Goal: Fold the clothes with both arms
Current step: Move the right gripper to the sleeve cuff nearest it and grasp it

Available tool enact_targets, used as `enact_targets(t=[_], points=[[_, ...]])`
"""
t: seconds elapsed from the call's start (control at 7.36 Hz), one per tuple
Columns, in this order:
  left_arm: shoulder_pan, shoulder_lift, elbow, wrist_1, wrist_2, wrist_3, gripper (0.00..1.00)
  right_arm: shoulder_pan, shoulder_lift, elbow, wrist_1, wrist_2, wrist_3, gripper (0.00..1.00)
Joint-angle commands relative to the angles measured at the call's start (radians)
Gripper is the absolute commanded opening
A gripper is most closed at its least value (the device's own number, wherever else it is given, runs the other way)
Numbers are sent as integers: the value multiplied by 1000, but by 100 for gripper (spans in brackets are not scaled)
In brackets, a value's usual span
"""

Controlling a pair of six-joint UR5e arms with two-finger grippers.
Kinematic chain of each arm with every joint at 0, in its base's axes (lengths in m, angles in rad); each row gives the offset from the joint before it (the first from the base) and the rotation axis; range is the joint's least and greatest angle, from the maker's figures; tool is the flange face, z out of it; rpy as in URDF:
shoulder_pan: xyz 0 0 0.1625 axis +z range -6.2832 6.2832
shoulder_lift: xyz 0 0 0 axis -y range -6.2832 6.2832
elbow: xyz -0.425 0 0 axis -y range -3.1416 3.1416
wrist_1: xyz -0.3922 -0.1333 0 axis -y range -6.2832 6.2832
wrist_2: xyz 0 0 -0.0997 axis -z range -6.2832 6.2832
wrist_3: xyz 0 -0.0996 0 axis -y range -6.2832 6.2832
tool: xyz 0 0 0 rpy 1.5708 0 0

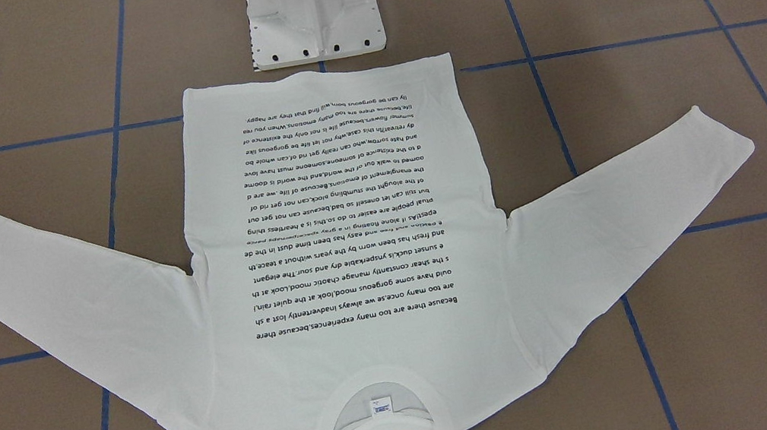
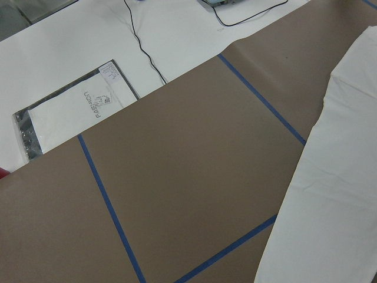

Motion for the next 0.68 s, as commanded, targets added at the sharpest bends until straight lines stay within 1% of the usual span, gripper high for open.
enact_targets(t=[0.0,0.14,0.27,0.41,0.54], points=[[0,17,-7,-5,0,1,100,12,-7,21,1,12,-12,0],[0,17,-7,-7,0,1,100,57,-11,70,-17,40,-15,0],[0,17,-7,-5,0,1,100,119,-4,121,-64,99,-15,0],[0,19,-7,-5,0,1,100,174,1,214,-183,133,-17,0],[0,23,-7,-7,-1,1,100,211,25,339,-357,135,-17,0]])
